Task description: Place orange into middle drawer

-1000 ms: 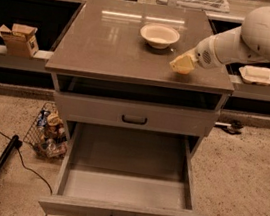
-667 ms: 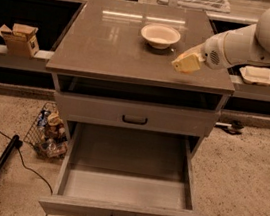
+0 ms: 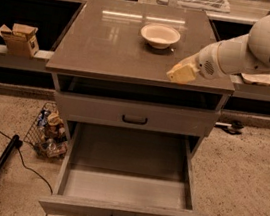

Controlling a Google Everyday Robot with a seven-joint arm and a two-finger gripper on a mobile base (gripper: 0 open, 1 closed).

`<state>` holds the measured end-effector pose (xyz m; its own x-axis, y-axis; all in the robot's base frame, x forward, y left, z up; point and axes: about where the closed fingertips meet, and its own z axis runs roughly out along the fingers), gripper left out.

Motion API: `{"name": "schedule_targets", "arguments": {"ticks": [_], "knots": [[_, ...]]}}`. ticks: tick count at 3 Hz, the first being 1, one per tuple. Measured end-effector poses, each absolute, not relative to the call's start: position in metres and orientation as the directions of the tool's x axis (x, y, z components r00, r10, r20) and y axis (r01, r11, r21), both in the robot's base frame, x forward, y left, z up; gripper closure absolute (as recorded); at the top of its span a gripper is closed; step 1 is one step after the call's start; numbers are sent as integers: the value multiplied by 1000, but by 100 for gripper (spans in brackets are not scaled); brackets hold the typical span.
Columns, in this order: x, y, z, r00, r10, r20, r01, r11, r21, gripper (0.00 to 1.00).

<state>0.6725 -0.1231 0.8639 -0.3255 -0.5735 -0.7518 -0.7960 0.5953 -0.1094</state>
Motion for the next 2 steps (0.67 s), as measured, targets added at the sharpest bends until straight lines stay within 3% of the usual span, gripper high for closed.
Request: {"name": "schedule_targets", "arguments": {"ticks": [2], "knots": [[594,-98,824,-256,-636,-728,-822,539,-182,100]]}}
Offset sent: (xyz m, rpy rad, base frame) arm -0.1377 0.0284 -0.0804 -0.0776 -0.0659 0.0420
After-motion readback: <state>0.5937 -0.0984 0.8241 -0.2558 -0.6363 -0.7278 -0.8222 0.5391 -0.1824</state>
